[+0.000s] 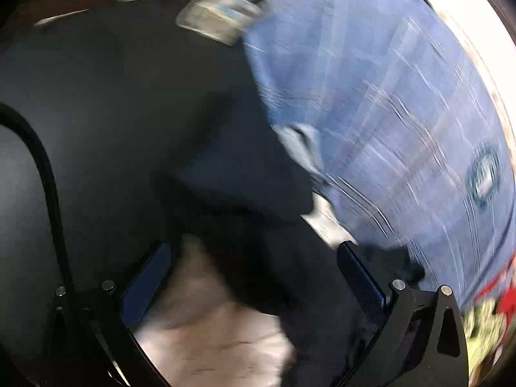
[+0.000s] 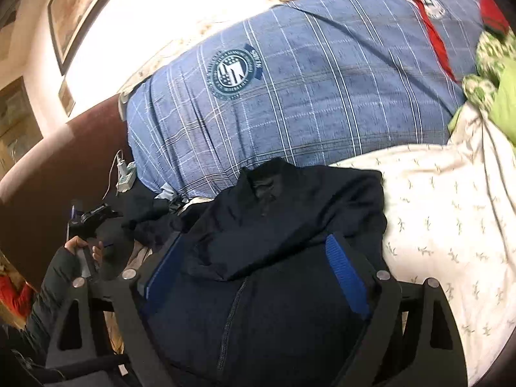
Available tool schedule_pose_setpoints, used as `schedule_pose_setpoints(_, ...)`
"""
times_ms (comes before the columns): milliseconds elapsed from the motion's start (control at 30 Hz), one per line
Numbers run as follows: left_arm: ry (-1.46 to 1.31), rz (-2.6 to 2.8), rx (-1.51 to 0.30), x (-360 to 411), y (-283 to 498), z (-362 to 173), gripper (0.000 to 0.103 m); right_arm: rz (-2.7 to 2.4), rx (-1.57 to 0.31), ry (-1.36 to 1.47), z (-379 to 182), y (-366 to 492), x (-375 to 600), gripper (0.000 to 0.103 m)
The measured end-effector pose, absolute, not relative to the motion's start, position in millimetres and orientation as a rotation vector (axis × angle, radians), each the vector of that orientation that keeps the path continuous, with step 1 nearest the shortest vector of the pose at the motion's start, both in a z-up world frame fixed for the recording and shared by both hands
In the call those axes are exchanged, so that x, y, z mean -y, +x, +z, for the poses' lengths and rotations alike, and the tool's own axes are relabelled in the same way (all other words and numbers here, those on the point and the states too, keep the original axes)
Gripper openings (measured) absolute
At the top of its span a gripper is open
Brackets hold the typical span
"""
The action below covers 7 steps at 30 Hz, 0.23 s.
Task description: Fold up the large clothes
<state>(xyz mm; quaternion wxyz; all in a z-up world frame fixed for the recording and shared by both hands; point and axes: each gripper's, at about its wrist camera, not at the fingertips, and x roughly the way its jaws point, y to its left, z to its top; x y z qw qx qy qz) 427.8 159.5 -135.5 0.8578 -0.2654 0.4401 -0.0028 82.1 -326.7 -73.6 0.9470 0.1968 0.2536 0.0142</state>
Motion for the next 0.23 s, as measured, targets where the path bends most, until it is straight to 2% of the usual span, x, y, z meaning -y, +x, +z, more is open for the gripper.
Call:
schedule_pose_setpoints(133, -0.717, 0.085, -0.993, -139.0, 457.7, -172.4, 0.100, 0.015, -0.529, 0.439, -84.4, 93.5, 319.0, 0.088)
schedule_pose_setpoints(167, -0.709, 0.168, -1.012, -136.2, 462.5, -180.6, 0.096, 0.020, -0.528, 0.445, -85.8, 92.2, 319.0, 0.088)
schedule_pose_setpoints(233, -0.632, 0.317, -0.977, -130.4, 468.9, -182.5, 0.093, 0.027, -0.535, 0.433, -89.2, 93.1, 314.3, 0.088)
